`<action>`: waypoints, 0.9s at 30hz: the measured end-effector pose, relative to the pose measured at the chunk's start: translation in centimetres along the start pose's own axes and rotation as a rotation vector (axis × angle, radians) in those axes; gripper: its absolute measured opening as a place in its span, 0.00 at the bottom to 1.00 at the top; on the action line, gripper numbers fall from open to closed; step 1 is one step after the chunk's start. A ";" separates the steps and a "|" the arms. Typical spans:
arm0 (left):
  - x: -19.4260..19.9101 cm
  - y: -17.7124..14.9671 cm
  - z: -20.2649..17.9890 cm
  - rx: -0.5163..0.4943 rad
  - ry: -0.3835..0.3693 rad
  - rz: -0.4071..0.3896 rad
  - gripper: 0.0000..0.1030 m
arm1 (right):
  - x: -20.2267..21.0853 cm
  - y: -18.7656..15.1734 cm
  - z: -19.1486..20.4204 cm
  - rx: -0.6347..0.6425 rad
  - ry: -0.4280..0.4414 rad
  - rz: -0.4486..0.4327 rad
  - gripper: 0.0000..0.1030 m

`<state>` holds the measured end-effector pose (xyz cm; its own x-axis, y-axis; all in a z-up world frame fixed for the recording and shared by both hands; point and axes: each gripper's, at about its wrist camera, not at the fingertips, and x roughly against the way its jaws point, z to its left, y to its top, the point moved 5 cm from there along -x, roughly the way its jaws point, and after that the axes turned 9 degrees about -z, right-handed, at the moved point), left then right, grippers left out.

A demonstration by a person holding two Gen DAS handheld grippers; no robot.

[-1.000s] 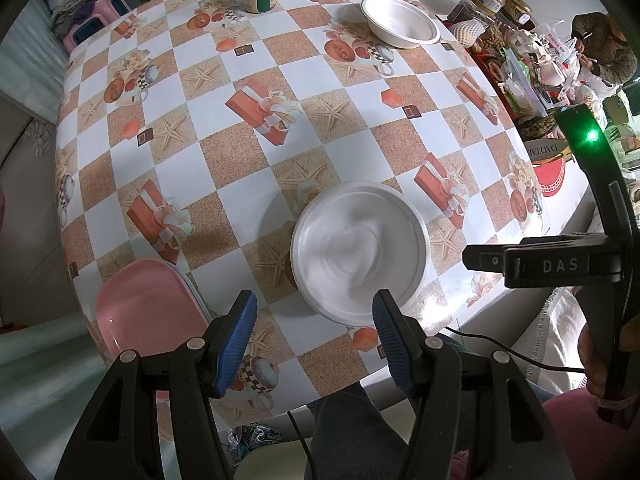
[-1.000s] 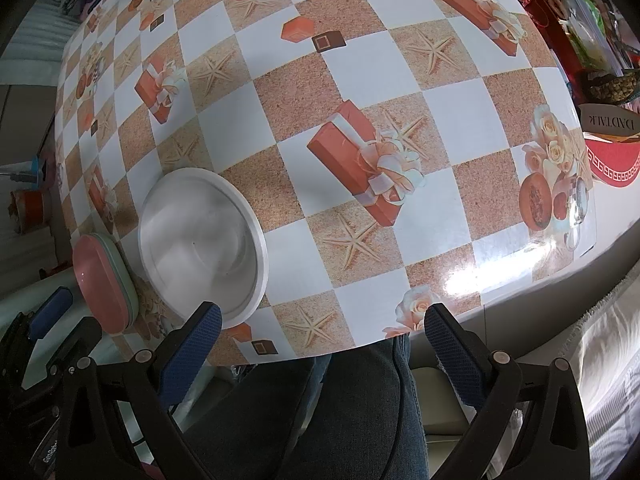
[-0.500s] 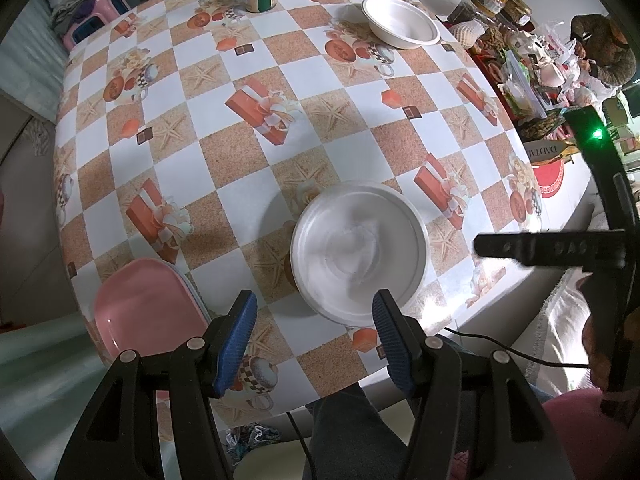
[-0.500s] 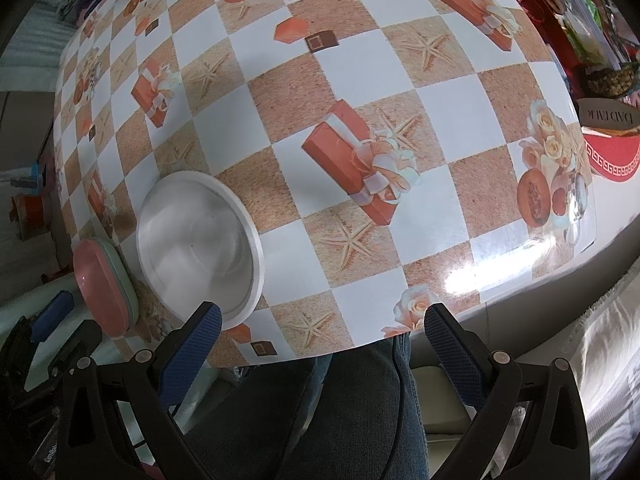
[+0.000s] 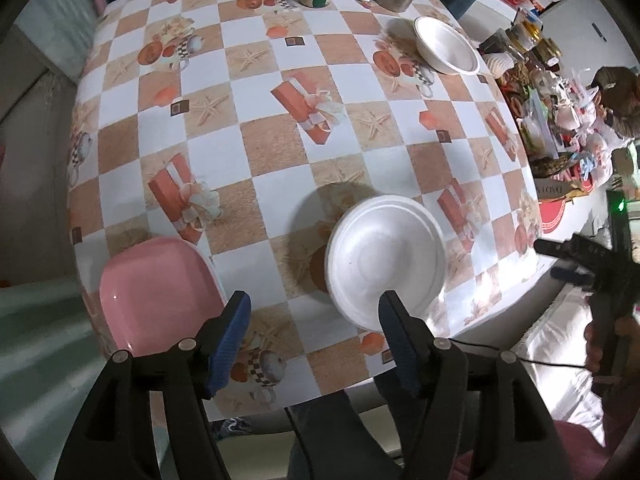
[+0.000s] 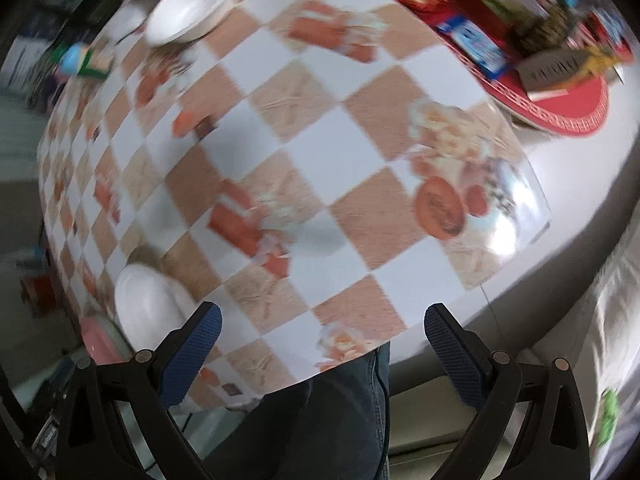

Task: Organize plates and bowls
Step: 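Move both grippers to the white foam bowl by the pink cup and grip its rim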

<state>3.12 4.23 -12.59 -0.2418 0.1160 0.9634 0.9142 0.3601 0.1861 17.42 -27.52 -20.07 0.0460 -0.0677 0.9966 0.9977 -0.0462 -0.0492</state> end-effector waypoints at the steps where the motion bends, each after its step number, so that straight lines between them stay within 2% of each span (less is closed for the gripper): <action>1: 0.0 0.2 -0.2 0.005 -0.008 0.001 0.69 | -0.1 0.0 -0.5 -0.013 -0.002 0.003 0.99; 9: -0.7 1.8 -4.1 -0.025 -0.062 0.015 0.69 | -1.0 -0.8 -0.8 -0.019 0.000 0.043 0.99; 15: -1.4 5.5 -7.7 0.016 -0.102 0.001 0.69 | -1.4 0.1 -0.5 0.005 0.007 0.050 0.99; 21: -2.9 10.9 -11.2 0.028 -0.088 -0.040 0.69 | -1.2 3.7 0.1 0.049 0.008 0.030 0.99; 27: -5.9 17.5 -12.5 0.096 -0.038 -0.082 0.69 | -0.7 10.3 1.9 0.108 0.021 -0.016 0.99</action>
<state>24.63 -1.78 -12.63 -0.3280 0.1167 0.9374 0.8560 0.4564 0.2427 27.79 -26.08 -21.12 0.0304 -0.0892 0.9956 0.9979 0.0603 -0.0251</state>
